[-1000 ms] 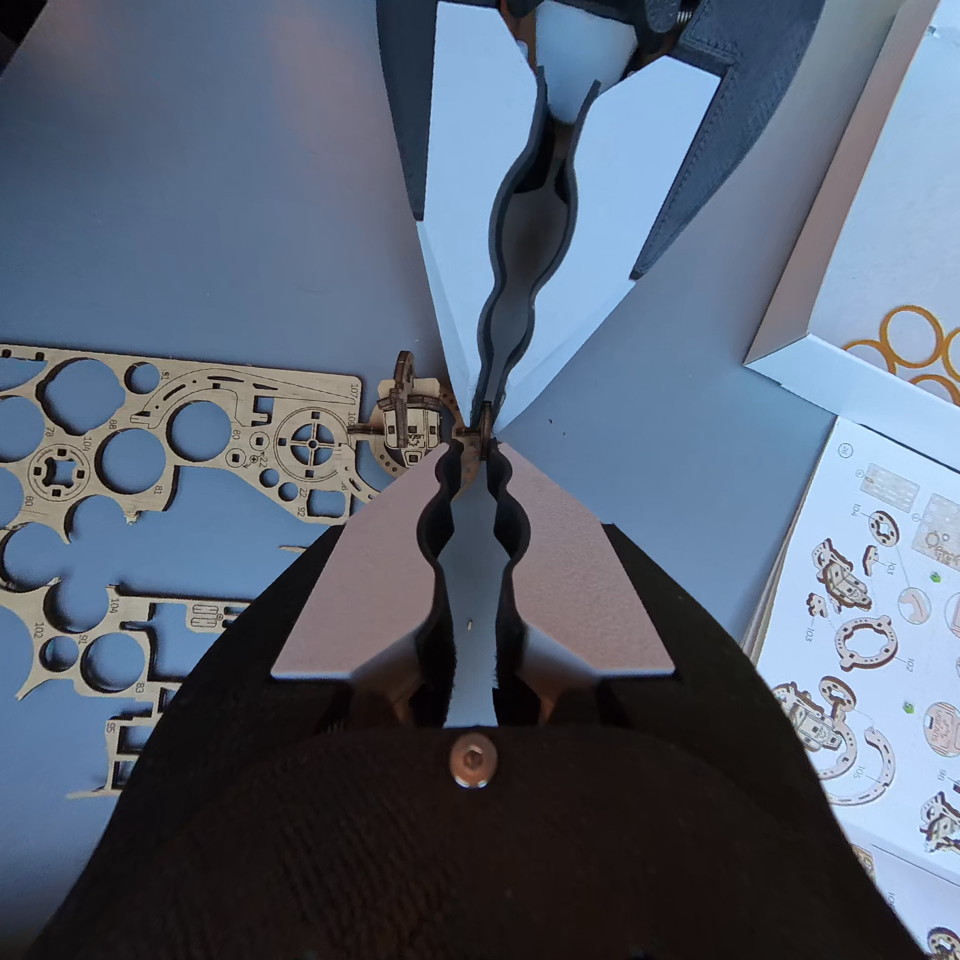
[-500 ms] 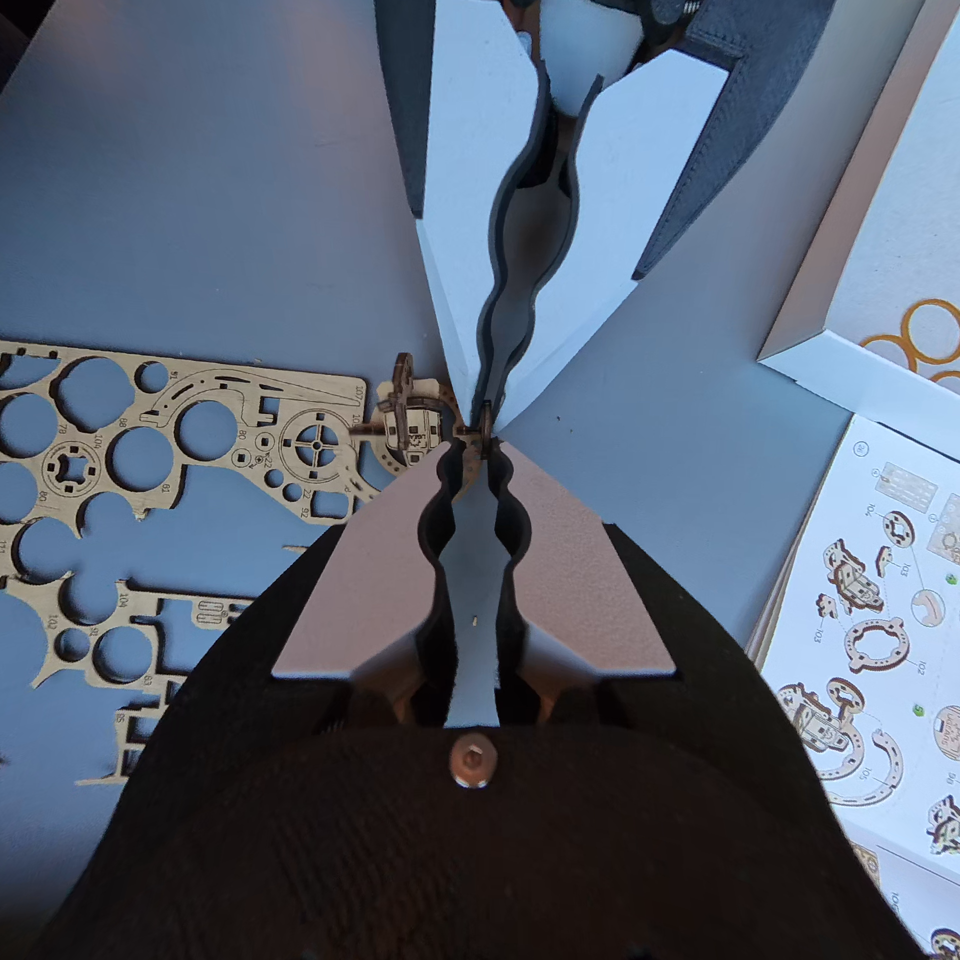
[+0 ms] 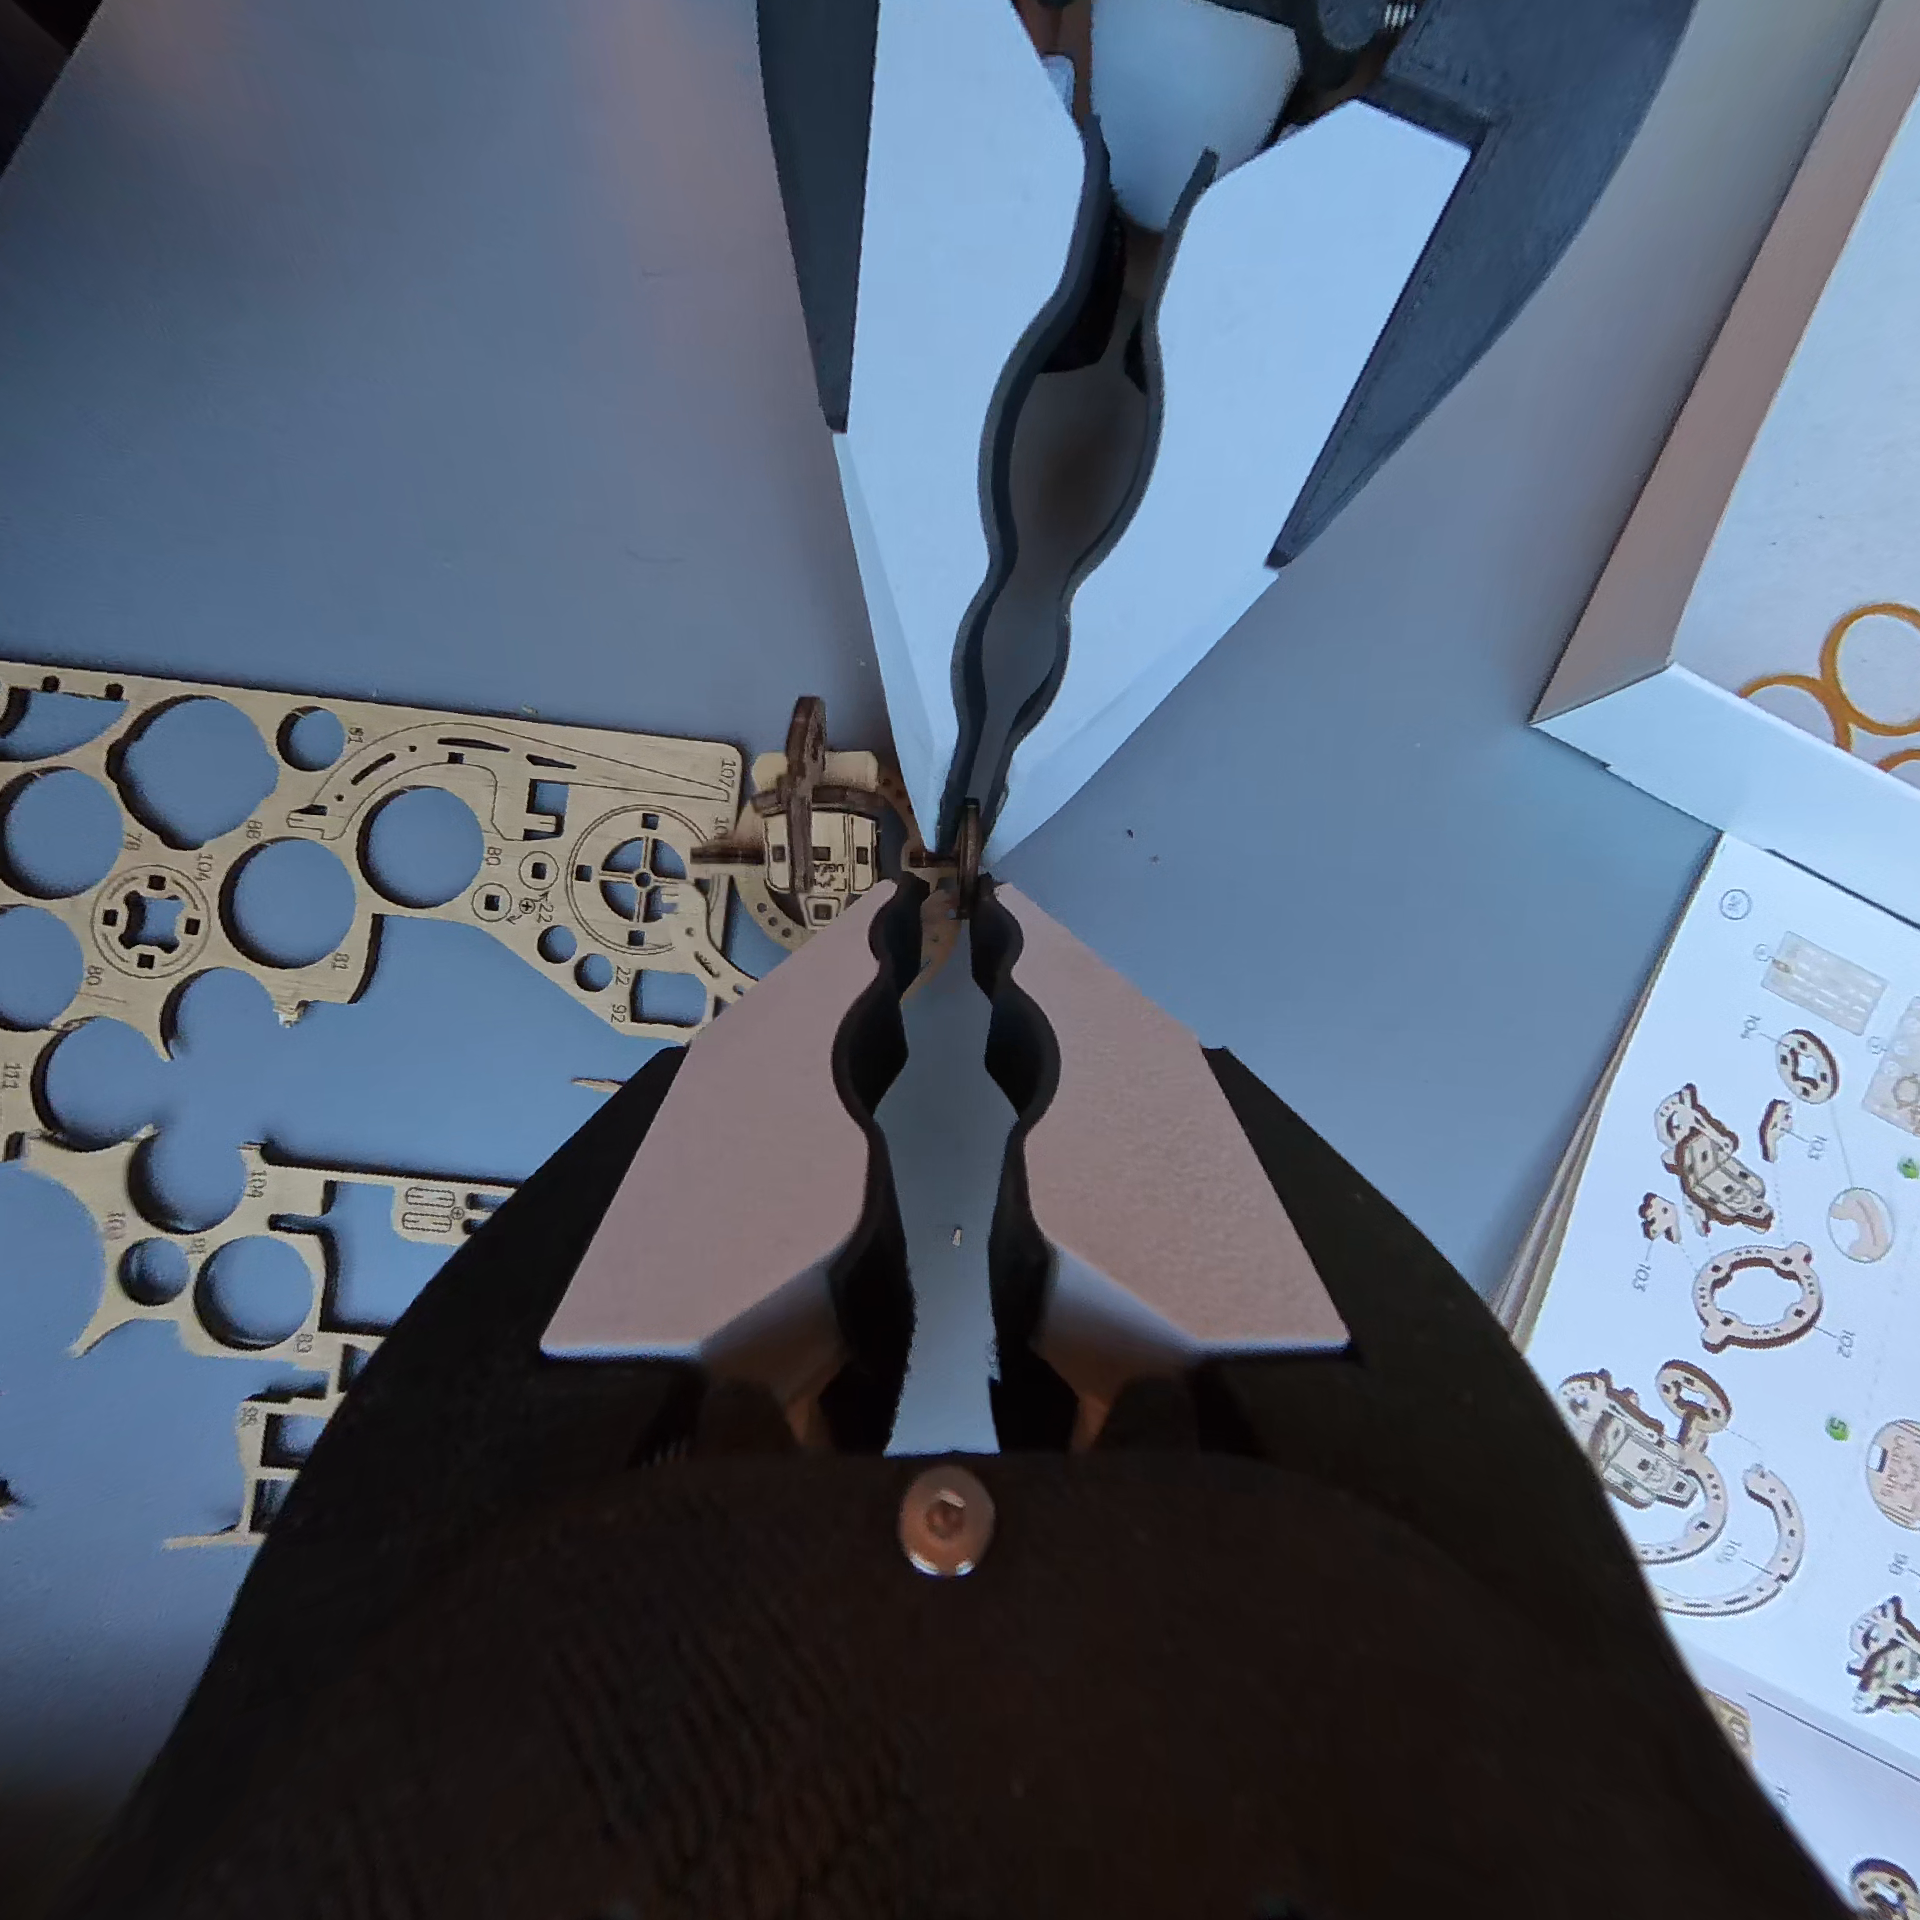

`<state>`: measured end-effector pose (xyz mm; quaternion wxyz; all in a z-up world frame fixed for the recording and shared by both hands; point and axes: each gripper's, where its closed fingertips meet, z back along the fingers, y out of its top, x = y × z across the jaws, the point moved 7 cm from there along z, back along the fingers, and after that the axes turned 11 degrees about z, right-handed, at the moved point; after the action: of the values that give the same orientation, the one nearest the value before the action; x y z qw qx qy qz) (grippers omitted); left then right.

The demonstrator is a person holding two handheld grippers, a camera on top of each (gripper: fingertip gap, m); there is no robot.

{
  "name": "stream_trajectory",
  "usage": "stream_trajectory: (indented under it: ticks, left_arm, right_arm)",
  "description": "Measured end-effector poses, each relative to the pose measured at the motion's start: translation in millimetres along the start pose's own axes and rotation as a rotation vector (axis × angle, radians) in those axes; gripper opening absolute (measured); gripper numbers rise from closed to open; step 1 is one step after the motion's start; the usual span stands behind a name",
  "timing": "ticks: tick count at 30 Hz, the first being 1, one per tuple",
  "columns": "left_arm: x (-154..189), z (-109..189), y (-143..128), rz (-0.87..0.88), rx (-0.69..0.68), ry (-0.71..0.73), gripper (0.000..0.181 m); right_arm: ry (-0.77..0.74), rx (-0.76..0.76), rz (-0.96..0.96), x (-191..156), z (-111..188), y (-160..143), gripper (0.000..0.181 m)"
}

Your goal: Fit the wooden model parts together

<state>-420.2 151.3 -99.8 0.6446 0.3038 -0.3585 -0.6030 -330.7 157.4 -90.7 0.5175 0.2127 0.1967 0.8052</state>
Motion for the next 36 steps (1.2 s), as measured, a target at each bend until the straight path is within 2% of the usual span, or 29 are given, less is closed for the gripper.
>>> stream_trajectory:
  ticks: [1, 8, 14, 18, 36]
  left_arm:
    - [0, 0, 0, 0.000, 0.001, 0.000, 0.001]
    - [1, 1, 3, -0.001, 0.024, -0.005, 0.001]
    - [2, -1, 3, -0.005, 0.019, -0.004, 0.001]
    - [-1, 0, 2, 0.002, 0.021, 0.014, 0.001]
    - [-1, 0, 0, 0.036, 0.010, -0.017, 0.000]
  right_arm:
    - [-0.006, 0.000, 0.006, 0, 0, 0, 0.008]
    - [0.030, 0.029, -0.026, 0, 5, 0, 0.010]
    - [-0.015, 0.011, 0.026, -1, 10, 1, 0.020]
    - [-0.039, 0.010, 0.051, -1, 10, 1, 0.009]
    - [-0.006, 0.044, -0.015, -1, 6, -1, 0.008]
